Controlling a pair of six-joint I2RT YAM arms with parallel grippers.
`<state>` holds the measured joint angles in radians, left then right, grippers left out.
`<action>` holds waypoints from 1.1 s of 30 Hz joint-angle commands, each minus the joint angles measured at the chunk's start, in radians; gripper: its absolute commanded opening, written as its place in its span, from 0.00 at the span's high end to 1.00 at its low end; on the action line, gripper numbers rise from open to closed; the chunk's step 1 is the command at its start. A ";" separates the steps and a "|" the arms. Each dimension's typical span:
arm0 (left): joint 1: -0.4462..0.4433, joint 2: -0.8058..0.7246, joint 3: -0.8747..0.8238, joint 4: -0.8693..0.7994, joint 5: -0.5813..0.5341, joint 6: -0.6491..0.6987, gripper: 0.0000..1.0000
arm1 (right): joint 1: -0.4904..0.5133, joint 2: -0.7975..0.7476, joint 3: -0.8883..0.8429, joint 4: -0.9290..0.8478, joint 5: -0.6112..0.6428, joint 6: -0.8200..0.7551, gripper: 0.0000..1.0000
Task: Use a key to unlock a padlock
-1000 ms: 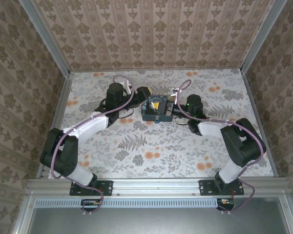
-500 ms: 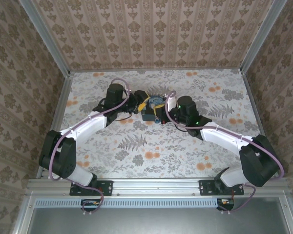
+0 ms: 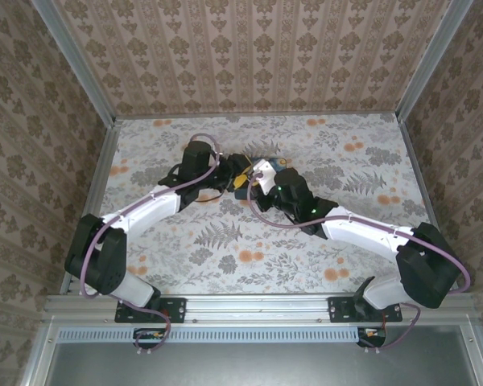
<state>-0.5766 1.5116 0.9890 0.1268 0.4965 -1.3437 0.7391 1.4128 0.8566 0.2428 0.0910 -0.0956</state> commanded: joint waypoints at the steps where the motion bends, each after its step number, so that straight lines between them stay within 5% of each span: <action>1: -0.011 0.025 0.010 0.021 -0.013 -0.020 0.50 | 0.011 0.011 0.035 -0.008 0.046 -0.037 1.00; 22: -0.020 0.063 0.005 0.049 -0.029 -0.028 0.80 | 0.029 0.042 0.062 -0.014 0.044 -0.049 1.00; 28: -0.020 0.073 0.006 0.057 -0.030 -0.025 1.00 | 0.031 0.052 0.071 -0.017 0.046 -0.041 1.00; 33: -0.005 0.074 0.009 0.060 -0.031 0.044 1.00 | -0.008 -0.005 0.035 -0.002 0.032 0.041 0.62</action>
<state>-0.5877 1.5742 0.9890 0.1650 0.4709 -1.3563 0.7547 1.4494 0.8879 0.2337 0.1230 -0.1108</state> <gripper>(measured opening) 0.044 0.349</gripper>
